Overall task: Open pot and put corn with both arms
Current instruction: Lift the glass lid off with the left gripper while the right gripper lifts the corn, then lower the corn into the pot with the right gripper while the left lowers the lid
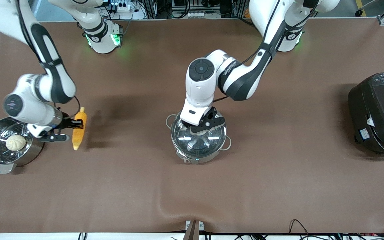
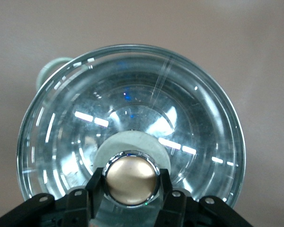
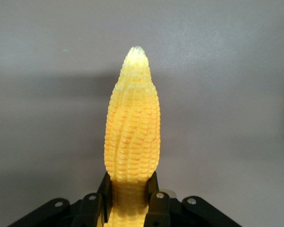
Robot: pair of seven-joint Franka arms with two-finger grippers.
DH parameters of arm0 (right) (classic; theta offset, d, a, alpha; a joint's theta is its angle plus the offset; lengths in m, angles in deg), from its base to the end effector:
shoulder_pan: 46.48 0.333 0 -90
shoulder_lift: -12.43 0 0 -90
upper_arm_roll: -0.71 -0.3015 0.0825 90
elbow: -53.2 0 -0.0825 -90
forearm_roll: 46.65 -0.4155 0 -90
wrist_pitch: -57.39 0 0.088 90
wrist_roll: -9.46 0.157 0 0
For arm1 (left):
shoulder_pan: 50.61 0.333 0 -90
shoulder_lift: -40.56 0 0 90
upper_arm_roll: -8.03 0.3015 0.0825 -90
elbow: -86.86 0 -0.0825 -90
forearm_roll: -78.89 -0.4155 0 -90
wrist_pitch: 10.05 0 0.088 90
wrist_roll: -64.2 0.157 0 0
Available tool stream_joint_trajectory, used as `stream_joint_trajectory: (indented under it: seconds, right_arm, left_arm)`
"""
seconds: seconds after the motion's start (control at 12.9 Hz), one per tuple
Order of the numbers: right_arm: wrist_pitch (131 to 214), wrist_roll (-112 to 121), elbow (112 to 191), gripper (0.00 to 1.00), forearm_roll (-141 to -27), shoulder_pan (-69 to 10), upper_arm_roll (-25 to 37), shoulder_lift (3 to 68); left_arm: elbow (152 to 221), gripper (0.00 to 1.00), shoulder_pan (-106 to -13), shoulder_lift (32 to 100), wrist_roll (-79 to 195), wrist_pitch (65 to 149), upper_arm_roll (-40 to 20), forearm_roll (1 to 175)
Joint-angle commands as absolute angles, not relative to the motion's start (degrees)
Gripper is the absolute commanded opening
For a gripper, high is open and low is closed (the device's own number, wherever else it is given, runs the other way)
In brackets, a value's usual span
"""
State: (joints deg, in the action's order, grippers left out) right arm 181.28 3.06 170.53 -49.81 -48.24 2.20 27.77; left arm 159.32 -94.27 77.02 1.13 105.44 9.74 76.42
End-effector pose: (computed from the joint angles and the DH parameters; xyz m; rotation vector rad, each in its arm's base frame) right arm 0.5831 -0.0289 0.2125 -3.0837 -0.0325 0.2308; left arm 0.5733 -0.5151 0.3242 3.0344 0.5294 0.1780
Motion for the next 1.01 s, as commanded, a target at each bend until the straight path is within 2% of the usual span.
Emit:
stream_joint_trajectory:
  seconds: [0.0,0.16,0.39,0.62,0.78,0.93]
  right_arm:
    - [166.34,2.96,160.82,0.05,-50.43,-46.67,1.33,24.38]
    - [158.94,4.35,154.66,0.05,-50.43,-43.34,1.41,24.38]
    - [157.49,15.82,147.80,0.05,-51.48,-33.08,1.33,25.95]
    - [157.76,34.53,137.09,0.05,-51.58,-20.76,1.41,34.90]
    - [163.08,47.71,130.92,0.05,-55.06,-14.52,1.41,39.91]
    - [171.78,54.35,130.55,0.05,-56.49,-10.20,1.41,41.77]
  left_arm:
    - [159.90,0.00,-93.07,69.06,0.83,99.92,10.14,75.02]
    - [161.21,0.00,-89.91,64.15,3.89,96.58,10.23,74.76]
    - [162.35,0.00,-83.76,58.25,13.01,89.56,10.05,74.84]
    - [168.40,0.00,-76.04,52.97,24.00,88.12,9.79,75.63]
    - [173.23,0.00,-71.99,50.68,28.41,88.39,9.79,75.64]
    - [178.85,0.00,-68.29,48.49,29.30,90.22,9.70,75.72]
